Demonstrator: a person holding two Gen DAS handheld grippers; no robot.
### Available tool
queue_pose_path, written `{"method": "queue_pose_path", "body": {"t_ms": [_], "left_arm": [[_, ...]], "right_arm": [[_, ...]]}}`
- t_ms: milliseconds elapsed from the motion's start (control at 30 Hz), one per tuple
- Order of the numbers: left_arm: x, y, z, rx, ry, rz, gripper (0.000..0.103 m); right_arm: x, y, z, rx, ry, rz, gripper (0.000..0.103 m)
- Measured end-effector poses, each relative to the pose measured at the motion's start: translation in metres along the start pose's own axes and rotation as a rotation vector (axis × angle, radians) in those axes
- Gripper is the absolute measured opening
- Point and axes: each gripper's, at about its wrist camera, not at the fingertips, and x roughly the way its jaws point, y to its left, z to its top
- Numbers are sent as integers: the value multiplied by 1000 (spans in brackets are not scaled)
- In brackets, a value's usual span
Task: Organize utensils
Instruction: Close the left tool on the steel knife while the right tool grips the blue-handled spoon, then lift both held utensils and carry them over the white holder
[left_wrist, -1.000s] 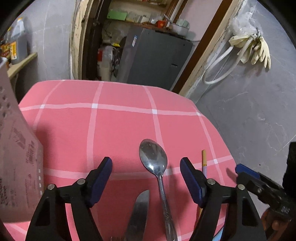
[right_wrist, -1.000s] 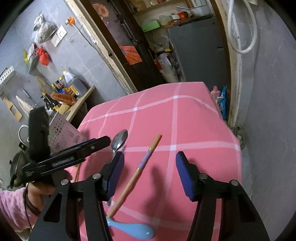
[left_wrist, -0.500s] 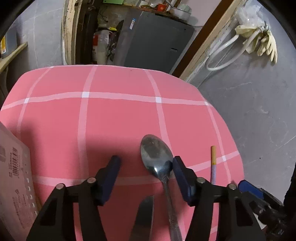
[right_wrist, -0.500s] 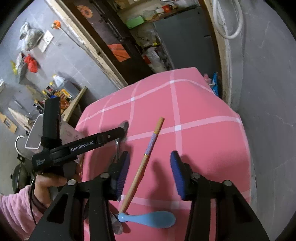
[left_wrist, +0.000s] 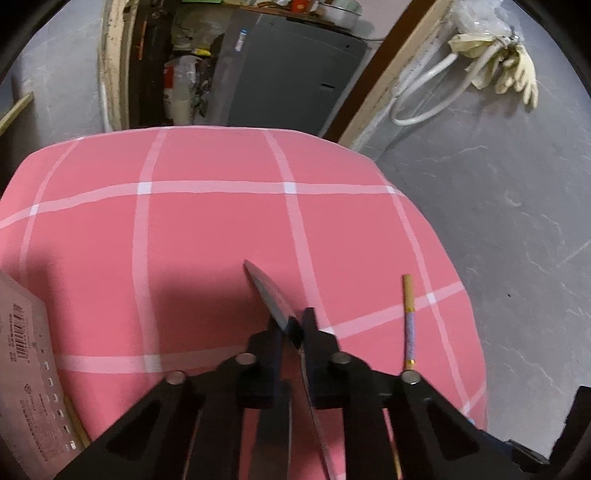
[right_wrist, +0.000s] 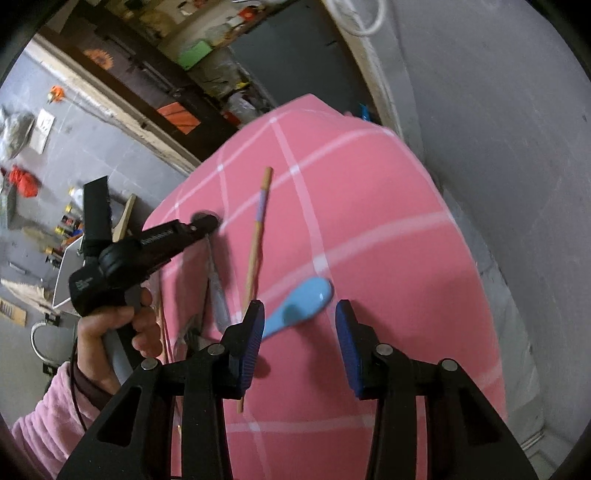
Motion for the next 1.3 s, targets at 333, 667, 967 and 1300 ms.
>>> {"method": "queue_pose_path", "body": {"t_ms": [333,667,967,1300], "left_arm": [[-15,-10,-14,75,42,-69,4],[-29,-1,-34,77,56,-114,3],[-70,-3,-39,92,-41,-172,3],[-131,-5,-32,93,-207,-207,3]], "right_arm": [[22,-3,7,82,-23,41,33],[42,-6,20,146,-39,92,16],[20,22,27,59,-106,159,9],[-32,64,42,-106,-194,212,8]]}}
